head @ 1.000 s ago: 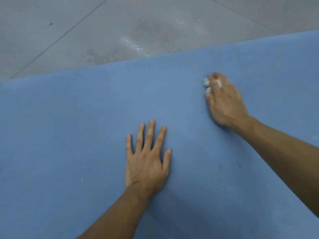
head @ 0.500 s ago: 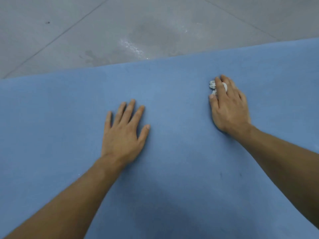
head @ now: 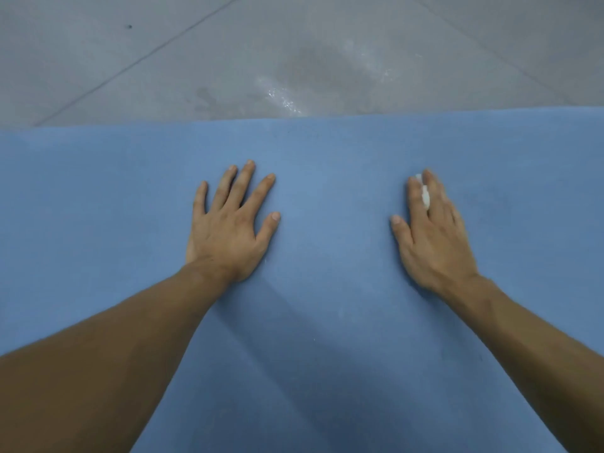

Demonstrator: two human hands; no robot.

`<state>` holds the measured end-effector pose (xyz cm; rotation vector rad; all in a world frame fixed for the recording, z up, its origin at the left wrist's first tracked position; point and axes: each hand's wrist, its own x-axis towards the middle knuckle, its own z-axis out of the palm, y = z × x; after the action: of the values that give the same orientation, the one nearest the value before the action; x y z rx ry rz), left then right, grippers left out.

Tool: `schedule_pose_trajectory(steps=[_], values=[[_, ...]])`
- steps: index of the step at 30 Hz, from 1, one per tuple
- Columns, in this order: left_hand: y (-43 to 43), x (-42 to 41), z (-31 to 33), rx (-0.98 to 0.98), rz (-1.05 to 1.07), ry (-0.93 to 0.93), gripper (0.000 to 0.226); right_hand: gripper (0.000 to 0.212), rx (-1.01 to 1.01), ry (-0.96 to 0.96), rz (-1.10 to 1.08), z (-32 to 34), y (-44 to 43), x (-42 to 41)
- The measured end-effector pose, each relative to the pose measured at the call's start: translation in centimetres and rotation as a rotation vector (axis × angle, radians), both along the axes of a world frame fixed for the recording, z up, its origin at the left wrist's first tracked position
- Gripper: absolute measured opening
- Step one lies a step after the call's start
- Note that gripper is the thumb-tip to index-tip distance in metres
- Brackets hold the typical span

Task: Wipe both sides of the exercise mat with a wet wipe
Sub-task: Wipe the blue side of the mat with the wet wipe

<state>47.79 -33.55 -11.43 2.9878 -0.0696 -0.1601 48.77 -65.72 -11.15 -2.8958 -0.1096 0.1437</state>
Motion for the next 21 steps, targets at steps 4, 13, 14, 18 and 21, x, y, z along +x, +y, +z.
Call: schedule_pose_trajectory(steps=[4,13,14,18,21], values=[[0.1,0.2,0.0,0.004,-0.001,-0.009,0.067,0.068,-0.022,-0.077,0.372,-0.1,6.9,-5.0],[0.2,0.1,-0.1,-0.021,-0.004,-0.017,0.065,0.067,-0.083,-0.063,0.626,-0.6,3.7,-1.9],[0.2,0.1,0.0,-0.022,-0.007,-0.015,0.065,0.069,-0.086,-0.058,0.505,-0.5,2.0,0.0],[0.2,0.1,0.0,-0.024,-0.009,-0.011,0.066,0.082,-0.128,0.047,0.060,0.1,-3.5,5.5],[0.2,0.1,-0.1,-0.019,-0.011,-0.016,0.066,0.087,-0.082,0.072,0.053,0.1,-0.9,5.1]])
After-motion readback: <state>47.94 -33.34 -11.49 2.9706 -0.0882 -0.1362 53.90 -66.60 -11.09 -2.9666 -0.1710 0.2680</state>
